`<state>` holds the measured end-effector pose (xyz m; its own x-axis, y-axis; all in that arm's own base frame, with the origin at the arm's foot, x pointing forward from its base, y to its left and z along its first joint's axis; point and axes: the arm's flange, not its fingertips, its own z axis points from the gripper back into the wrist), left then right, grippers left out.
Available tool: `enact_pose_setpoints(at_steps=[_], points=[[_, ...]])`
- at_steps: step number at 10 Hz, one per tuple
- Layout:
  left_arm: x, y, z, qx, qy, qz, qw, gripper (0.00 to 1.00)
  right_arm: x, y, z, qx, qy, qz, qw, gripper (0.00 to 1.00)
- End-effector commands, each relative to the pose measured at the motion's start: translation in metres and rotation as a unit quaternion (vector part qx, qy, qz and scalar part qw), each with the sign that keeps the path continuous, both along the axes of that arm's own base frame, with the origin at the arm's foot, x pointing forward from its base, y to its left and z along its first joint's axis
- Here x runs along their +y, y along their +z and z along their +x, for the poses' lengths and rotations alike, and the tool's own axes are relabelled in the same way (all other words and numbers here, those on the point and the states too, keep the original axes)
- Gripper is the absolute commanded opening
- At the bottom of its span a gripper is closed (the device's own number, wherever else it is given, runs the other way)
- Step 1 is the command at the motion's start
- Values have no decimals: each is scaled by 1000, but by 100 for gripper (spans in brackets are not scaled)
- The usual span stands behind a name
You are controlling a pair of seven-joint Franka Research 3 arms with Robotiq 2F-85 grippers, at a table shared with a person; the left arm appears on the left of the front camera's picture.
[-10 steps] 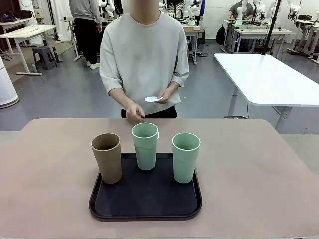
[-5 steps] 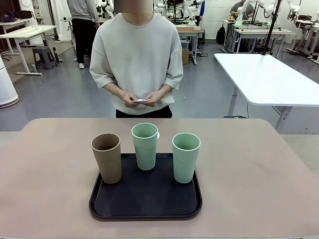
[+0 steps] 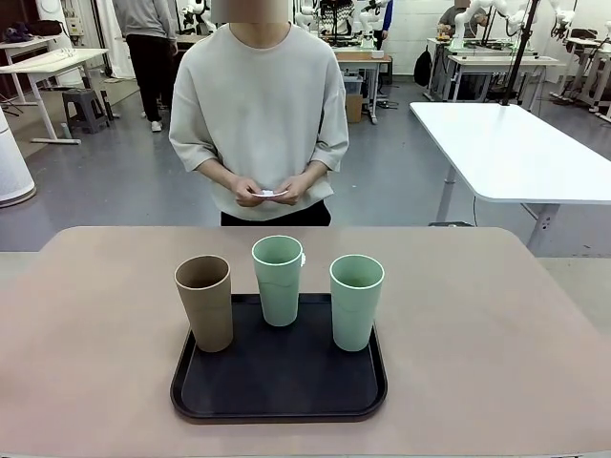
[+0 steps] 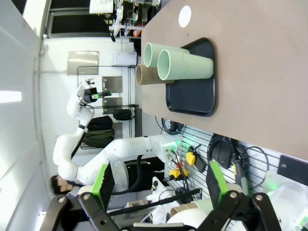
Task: Place coasters on the table and set cups on them.
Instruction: Pick up one Reusable plastic cup and place it on a coaster set by the human.
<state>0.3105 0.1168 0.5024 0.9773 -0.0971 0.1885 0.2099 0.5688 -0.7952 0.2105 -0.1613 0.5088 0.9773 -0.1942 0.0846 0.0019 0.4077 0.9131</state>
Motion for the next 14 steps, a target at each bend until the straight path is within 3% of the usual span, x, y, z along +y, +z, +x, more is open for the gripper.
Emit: enact_pose_setpoints(at_steps=[1,2,3,4,6,7,9,10,11,12,14], points=[[-14,24,33,-74,-102,129,984,100,0,1,1,-2,-1,11,1000,100],[-31,38,46,-87,-118,177,973,100,0,1,1,-2,-1,11,1000,100],[-54,53,52,-118,-156,247,949,100,0,1,1,-2,-1,11,1000,100],[-77,67,54,-149,-192,311,919,100,0,1,1,-2,-1,11,1000,100],[-127,75,48,-177,-309,395,847,100,0,1,1,-2,-1,11,1000,100],[-155,75,41,-188,-352,414,819,100,0,1,1,-2,-1,11,1000,100],[-188,70,35,-208,-411,420,782,100,0,1,1,-2,-1,11,1000,100],[-196,67,34,-217,-428,422,769,100,0,1,1,-2,-1,11,1000,100],[-197,66,33,-219,-428,418,771,100,0,1,1,-2,-1,11,1000,100],[-205,73,33,-194,-414,418,785,100,0,1,1,-2,-1,11,1000,100],[-205,73,33,-194,-414,418,785,100,0,1,1,-2,-1,11,1000,100]])
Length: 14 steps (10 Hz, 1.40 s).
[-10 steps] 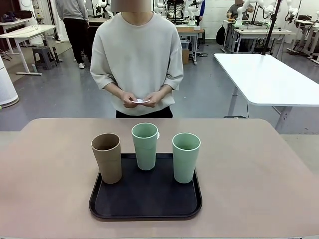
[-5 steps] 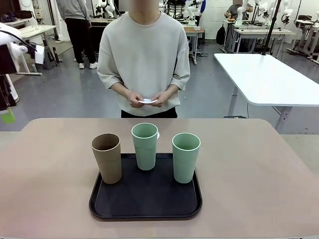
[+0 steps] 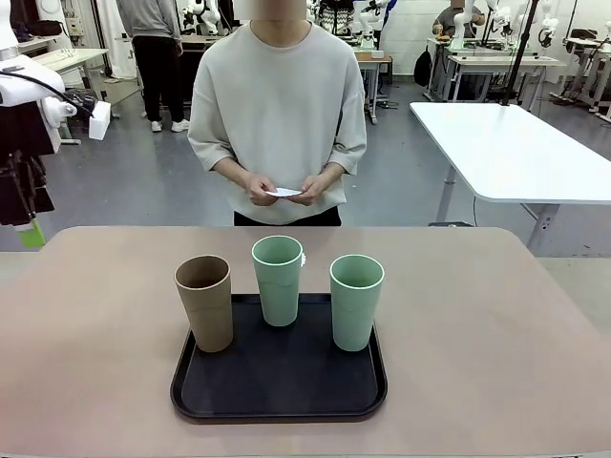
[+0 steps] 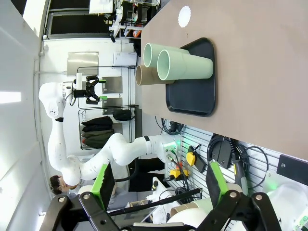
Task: Place coasters on the table and set cups on them.
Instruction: Pick up one Reusable plastic cup and place it on a coaster set by the human.
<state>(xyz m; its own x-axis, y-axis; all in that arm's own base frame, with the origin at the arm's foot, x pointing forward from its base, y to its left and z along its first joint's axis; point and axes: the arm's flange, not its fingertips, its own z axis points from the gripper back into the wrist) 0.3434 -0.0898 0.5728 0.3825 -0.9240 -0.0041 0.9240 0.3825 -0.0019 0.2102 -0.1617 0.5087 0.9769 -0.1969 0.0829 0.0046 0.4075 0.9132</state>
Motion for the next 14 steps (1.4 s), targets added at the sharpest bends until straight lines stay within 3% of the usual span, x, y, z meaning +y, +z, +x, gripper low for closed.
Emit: enact_pose_setpoints(at_steps=[1,2,3,4,5,7,8,9,11,14], points=[[2,3,0,2,9,3,1000,100,1,1,2,-3,0,11,1000,100],[0,0,0,0,0,0,1000,100,1,1,2,-3,0,11,1000,100],[25,-13,37,24,-153,-84,984,100,1,1,2,-3,0,11,1000,100],[50,-26,69,48,-216,-156,963,100,1,1,2,-3,0,11,1000,100],[76,-44,91,40,-264,-221,938,100,1,1,2,-3,0,11,1000,100],[114,-73,110,21,-345,-350,871,100,1,1,2,-3,0,11,1000,100],[127,-87,112,4,-343,-404,848,100,1,1,2,-3,0,11,1000,100],[139,-99,113,-16,-340,-471,814,100,1,1,2,-3,0,11,1000,100],[140,-117,86,-62,-290,-510,807,100,1,1,2,-3,0,11,1000,100],[141,-146,56,-112,-159,-505,841,100,1,1,2,-3,0,11,1000,100]])
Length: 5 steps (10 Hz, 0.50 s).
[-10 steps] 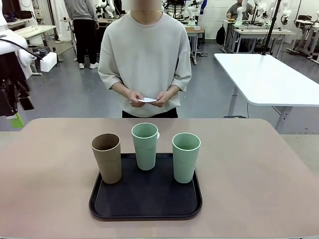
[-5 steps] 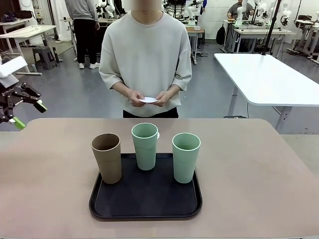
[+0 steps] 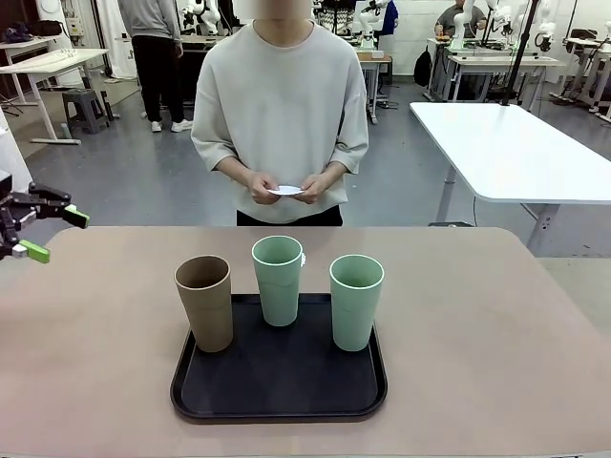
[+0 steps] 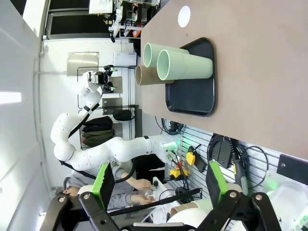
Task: Place coasters on the table and set cups on them.
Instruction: Pick up one Reusable plastic cup and place it on a coaster set by the human.
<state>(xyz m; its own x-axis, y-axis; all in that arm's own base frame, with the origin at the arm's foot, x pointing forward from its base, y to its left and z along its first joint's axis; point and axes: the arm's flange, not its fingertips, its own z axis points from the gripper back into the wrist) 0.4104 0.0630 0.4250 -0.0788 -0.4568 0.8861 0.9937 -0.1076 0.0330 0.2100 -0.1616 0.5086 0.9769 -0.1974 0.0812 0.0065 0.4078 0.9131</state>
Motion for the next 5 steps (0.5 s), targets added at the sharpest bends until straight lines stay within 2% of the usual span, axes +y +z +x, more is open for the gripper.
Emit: enact_pose_setpoints(at_steps=[1,3,4,5], points=[[-13,-5,-17,16,104,11,994,100,1,1,2,-4,0,11,1000,100],[-18,-17,-24,12,122,23,992,100,1,1,2,-4,0,11,1000,100],[-17,-20,-25,32,122,26,992,100,1,1,2,-4,0,11,1000,100],[-20,-12,-23,91,135,61,985,100,1,1,2,-4,0,11,1000,100]])
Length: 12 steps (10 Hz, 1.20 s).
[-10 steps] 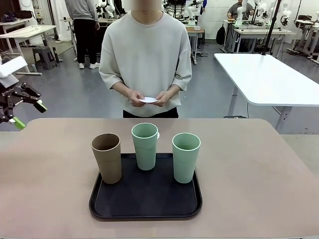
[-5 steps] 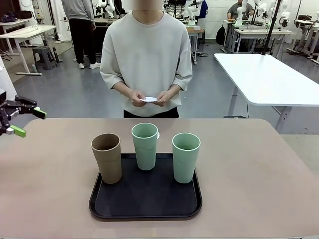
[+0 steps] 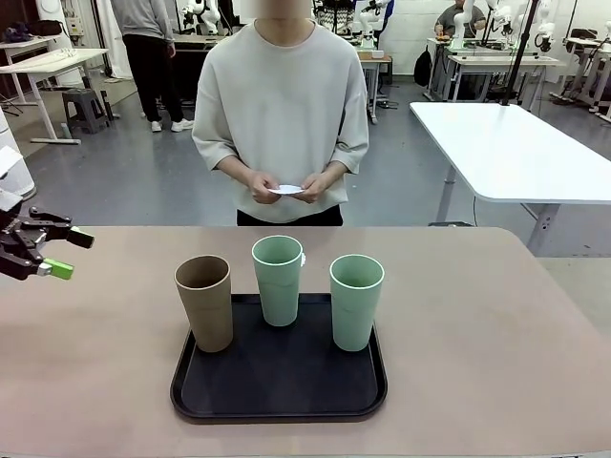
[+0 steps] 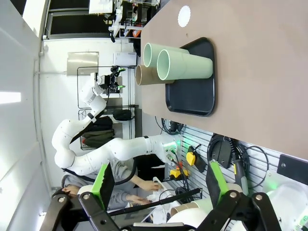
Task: Place coasters on the table and set cups on them.
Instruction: Pick up one Reusable plastic cup and place it on a coaster set by the human.
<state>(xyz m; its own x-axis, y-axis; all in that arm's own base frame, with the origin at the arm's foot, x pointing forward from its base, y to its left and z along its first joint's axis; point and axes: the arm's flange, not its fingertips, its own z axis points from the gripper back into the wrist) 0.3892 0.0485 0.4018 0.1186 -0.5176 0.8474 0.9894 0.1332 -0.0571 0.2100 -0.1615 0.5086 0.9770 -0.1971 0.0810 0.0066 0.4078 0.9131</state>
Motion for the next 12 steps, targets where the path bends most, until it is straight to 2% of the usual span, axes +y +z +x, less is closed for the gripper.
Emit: enact_pose_setpoints(at_steps=[1,7,8,10,12], points=[[5,0,1,-25,-9,-6,1000,100,1,1,2,-4,0,11,1000,100],[5,0,1,-25,-9,-6,1000,100,1,1,2,-4,0,11,1000,100],[2,1,0,-16,-7,1,1000,100,1,1,2,-4,0,11,1000,100],[-1,-17,2,-55,-25,-69,996,100,1,1,2,-4,0,11,1000,100],[-11,-43,5,-67,-55,-104,991,100,1,1,2,-4,0,11,1000,100]])
